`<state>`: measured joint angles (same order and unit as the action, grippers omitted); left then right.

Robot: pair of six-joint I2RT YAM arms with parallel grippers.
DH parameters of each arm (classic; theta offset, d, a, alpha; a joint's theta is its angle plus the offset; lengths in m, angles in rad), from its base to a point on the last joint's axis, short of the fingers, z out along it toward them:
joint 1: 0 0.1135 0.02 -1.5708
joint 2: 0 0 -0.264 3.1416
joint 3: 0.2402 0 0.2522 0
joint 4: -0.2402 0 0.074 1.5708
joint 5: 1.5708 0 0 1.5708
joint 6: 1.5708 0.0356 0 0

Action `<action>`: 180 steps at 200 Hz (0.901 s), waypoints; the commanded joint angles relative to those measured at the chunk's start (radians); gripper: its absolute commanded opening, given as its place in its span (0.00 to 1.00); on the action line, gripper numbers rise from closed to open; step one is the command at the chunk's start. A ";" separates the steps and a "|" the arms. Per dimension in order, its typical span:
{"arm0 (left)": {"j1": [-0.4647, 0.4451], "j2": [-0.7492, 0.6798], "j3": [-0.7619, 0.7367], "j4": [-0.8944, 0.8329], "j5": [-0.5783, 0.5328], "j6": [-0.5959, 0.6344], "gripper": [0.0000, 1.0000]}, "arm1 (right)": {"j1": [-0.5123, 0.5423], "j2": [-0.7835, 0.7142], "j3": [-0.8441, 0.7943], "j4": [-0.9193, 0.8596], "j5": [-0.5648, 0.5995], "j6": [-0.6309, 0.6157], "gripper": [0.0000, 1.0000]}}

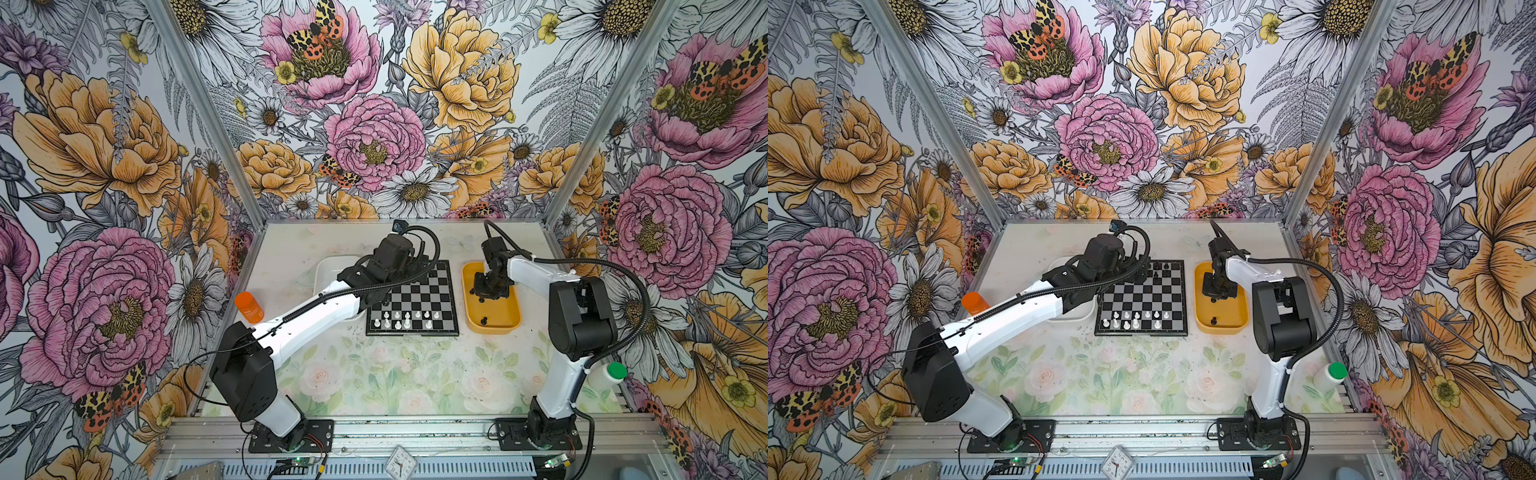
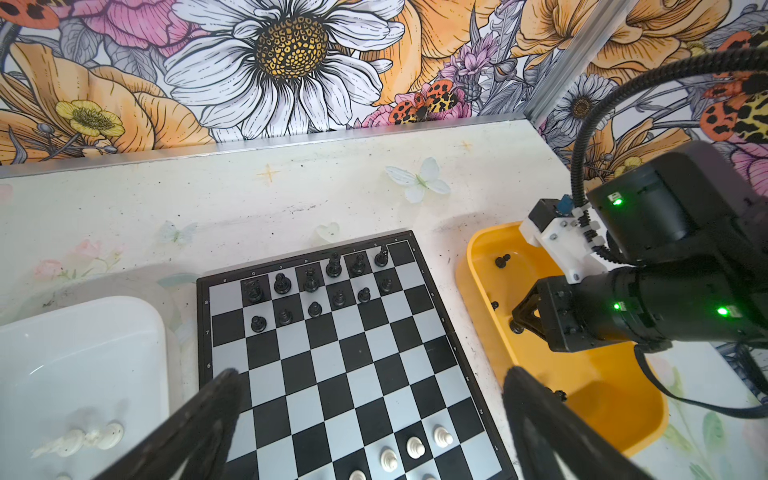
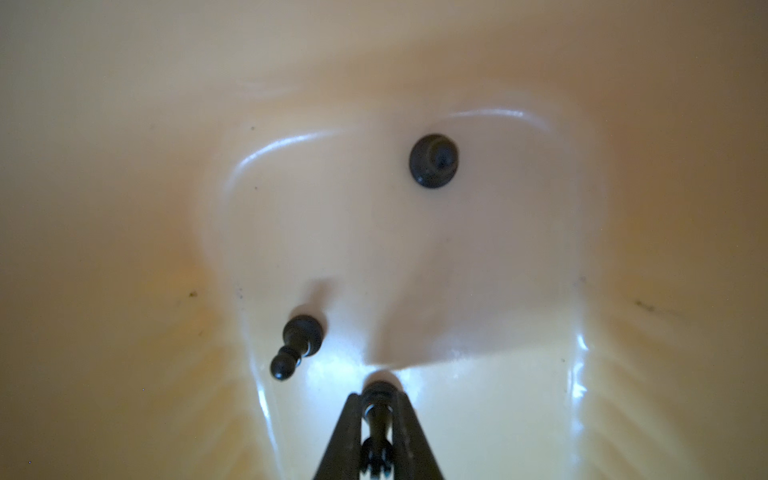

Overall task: Set up the chess pieces on the board
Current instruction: 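Close the right gripper on the black pawn, then lift the black pawn and carry it with the right gripper over the far ranks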

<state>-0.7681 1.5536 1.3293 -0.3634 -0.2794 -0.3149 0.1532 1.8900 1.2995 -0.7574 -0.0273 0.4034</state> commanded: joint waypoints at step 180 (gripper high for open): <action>0.120 -0.111 -0.084 0.010 0.035 0.033 0.99 | 0.060 -0.028 0.371 -0.186 0.062 0.017 0.12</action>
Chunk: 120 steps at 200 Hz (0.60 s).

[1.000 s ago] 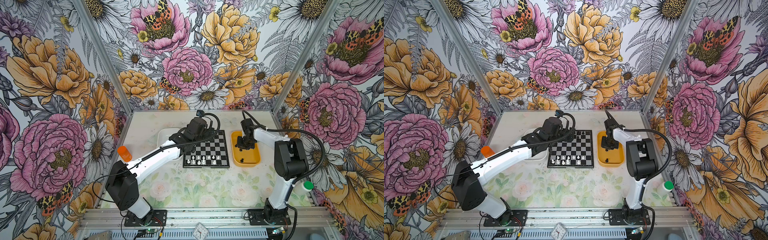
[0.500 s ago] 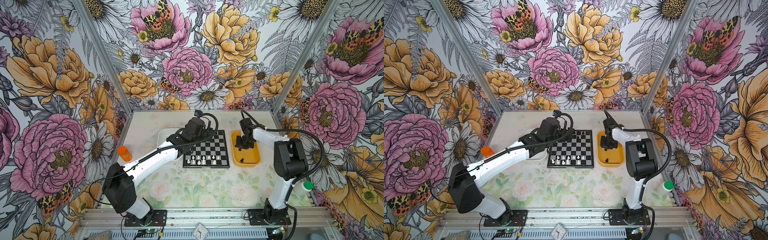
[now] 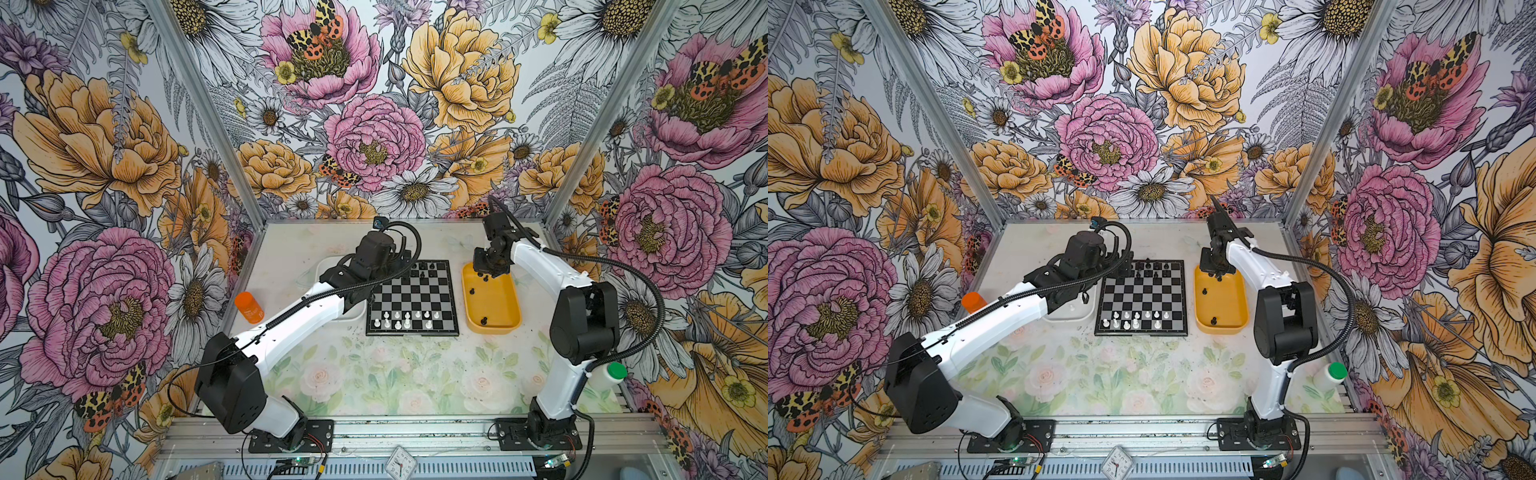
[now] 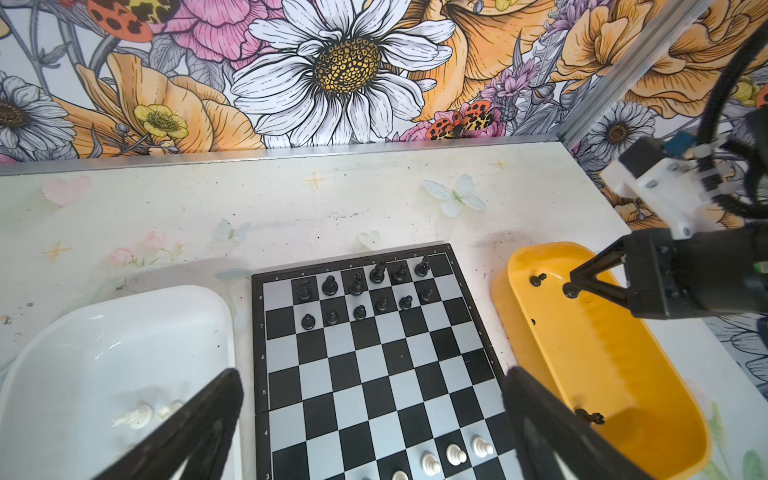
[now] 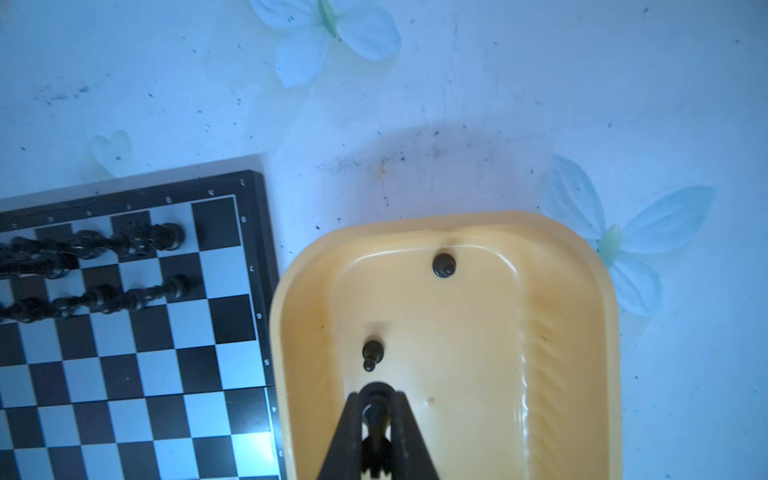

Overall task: Set up the chess pieces on the board
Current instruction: 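Lift the black pawn and carry it with the right gripper over the far ranks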

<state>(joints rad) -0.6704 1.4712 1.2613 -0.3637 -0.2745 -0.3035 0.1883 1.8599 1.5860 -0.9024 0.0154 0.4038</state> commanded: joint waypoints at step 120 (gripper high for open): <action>0.130 -0.043 -0.041 0.013 0.092 0.030 0.99 | 0.112 0.318 0.469 -0.125 -0.005 0.017 0.12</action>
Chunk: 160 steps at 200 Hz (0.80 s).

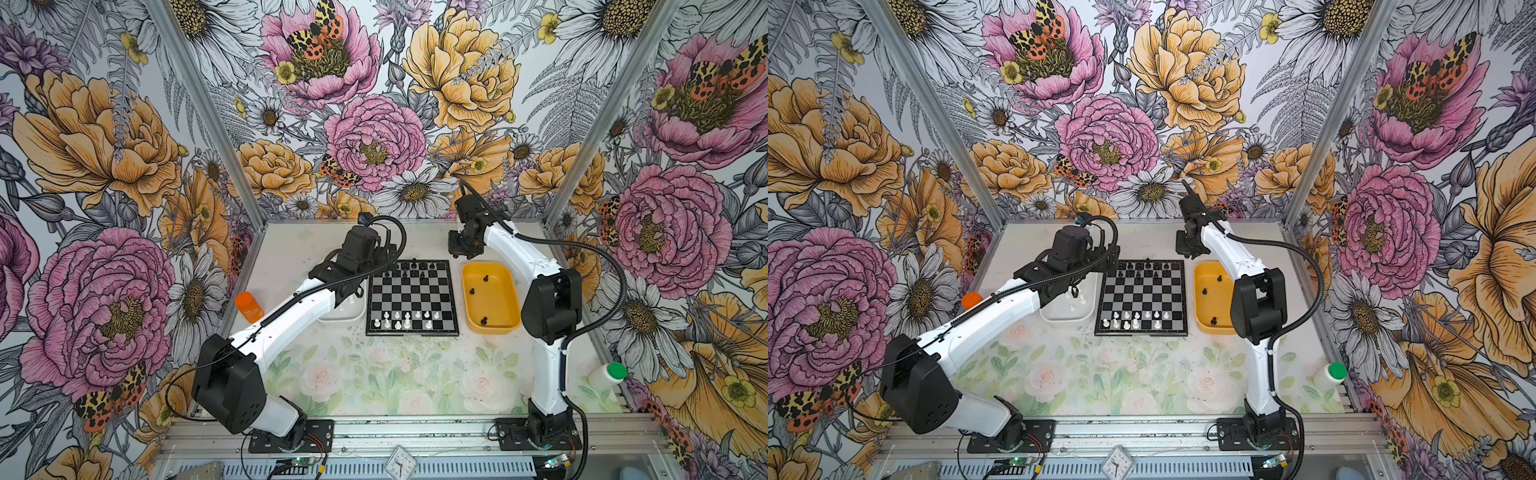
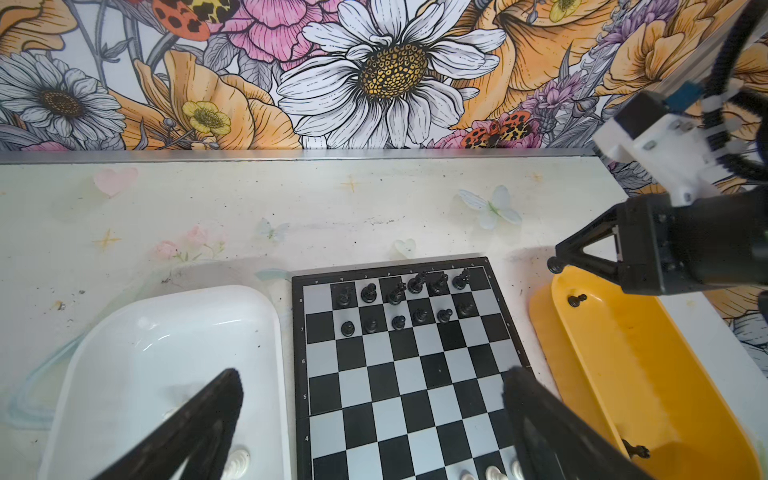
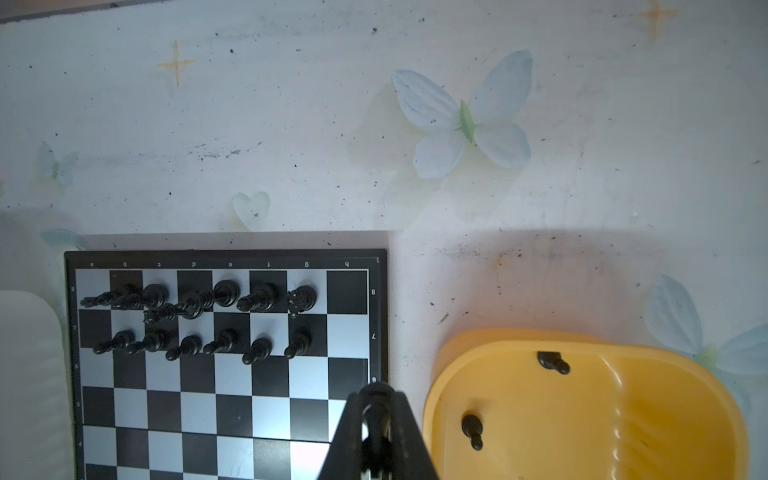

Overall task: Set up the chess pieces on the board
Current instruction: 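Lift the black pawn and carry it with the right gripper over the far ranks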

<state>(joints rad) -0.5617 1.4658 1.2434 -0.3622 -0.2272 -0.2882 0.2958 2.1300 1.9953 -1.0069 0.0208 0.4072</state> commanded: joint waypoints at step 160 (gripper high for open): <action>0.121 -0.059 -0.064 -0.001 0.106 0.011 0.99 | 0.034 0.284 0.205 -0.027 -0.061 0.043 0.12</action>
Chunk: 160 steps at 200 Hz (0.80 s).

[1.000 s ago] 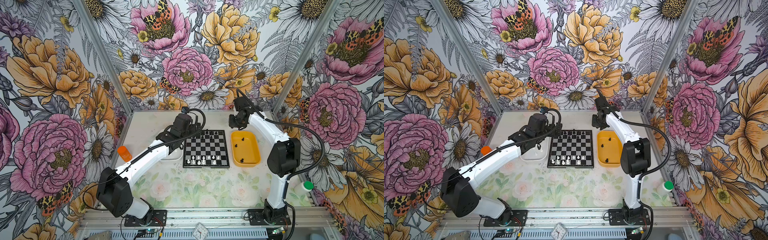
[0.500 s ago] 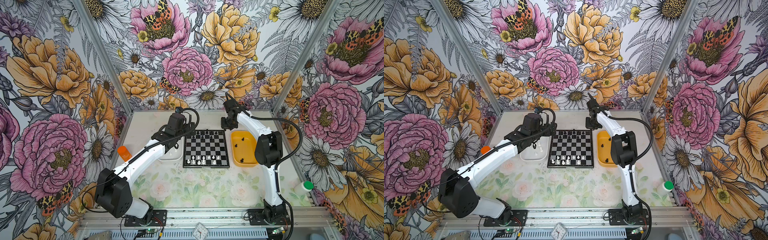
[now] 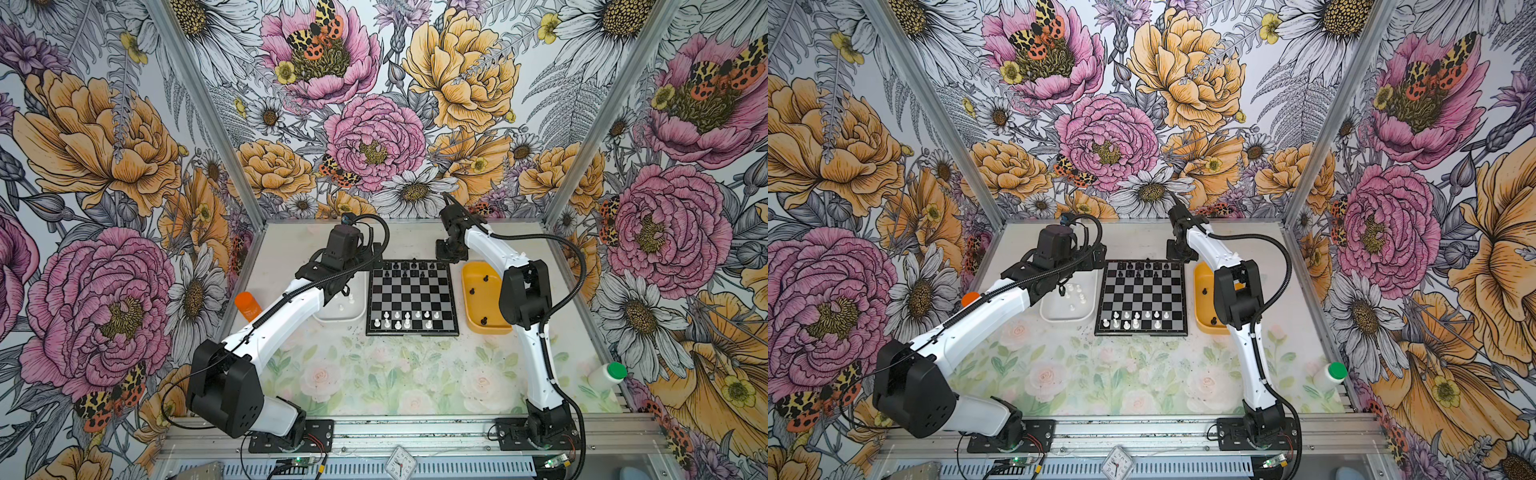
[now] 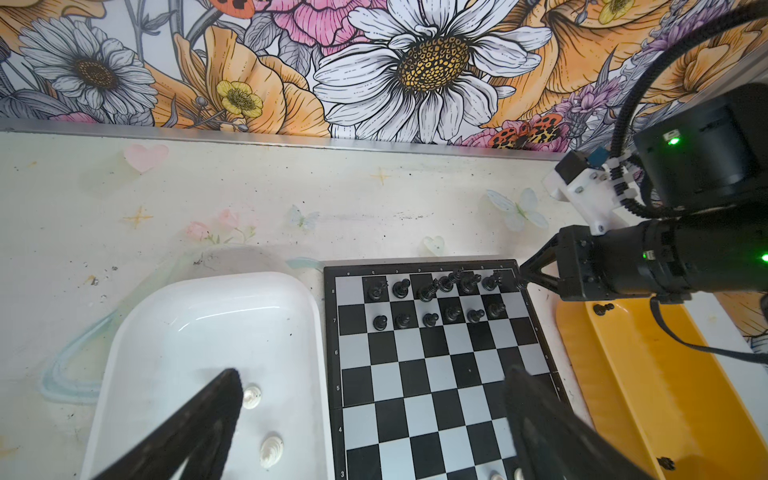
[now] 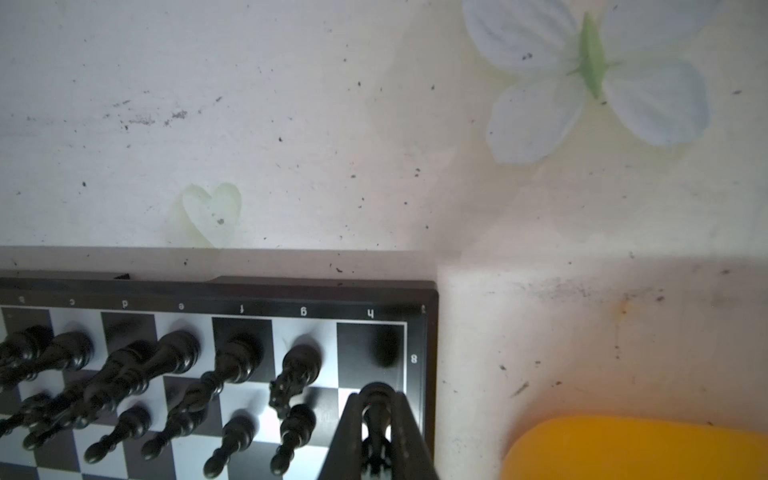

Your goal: Set up the chess pieces on the board

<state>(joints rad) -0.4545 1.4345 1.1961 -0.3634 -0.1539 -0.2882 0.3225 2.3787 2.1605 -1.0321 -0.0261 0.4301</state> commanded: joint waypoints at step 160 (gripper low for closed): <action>0.039 -0.037 -0.020 -0.004 0.047 0.012 0.99 | 0.009 0.091 0.122 -0.037 -0.008 0.016 0.19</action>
<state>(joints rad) -0.4267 1.4231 1.1851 -0.3645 -0.1295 -0.2882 0.3241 2.4516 2.2490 -1.0607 -0.0387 0.4370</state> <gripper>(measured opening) 0.988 0.171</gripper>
